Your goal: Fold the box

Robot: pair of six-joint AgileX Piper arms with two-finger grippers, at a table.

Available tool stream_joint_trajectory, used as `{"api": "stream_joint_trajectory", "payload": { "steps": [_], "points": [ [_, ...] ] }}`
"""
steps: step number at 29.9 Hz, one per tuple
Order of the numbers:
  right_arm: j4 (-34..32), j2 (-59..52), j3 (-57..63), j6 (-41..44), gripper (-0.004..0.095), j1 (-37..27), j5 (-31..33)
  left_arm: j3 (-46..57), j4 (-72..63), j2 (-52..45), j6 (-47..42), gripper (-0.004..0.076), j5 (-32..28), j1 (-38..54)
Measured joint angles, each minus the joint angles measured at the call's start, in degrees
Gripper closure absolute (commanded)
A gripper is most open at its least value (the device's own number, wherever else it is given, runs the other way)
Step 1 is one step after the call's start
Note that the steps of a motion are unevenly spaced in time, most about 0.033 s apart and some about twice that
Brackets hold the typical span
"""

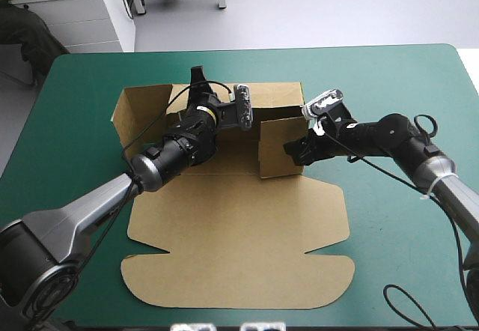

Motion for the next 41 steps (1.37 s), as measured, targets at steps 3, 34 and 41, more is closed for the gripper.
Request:
{"api": "stream_joint_trajectory", "payload": {
  "steps": [3,34,41],
  "points": [
    [0.6,1.9,0.0,-0.5,0.0252,2.1,-3.9,0.0,0.0,-0.1,0.3,0.0731,1.1,-0.6],
    [-1.1,3.0,0.1,1.1,0.0926,3.4,-10.7,-0.3,-7.5,-1.2,6.1,0.0702,3.3,-1.1],
    [-0.5,3.1,0.2,1.8,0.0925,3.4,-11.7,0.2,-12.8,-5.0,6.4,0.0395,7.5,-2.9]
  ]
}}
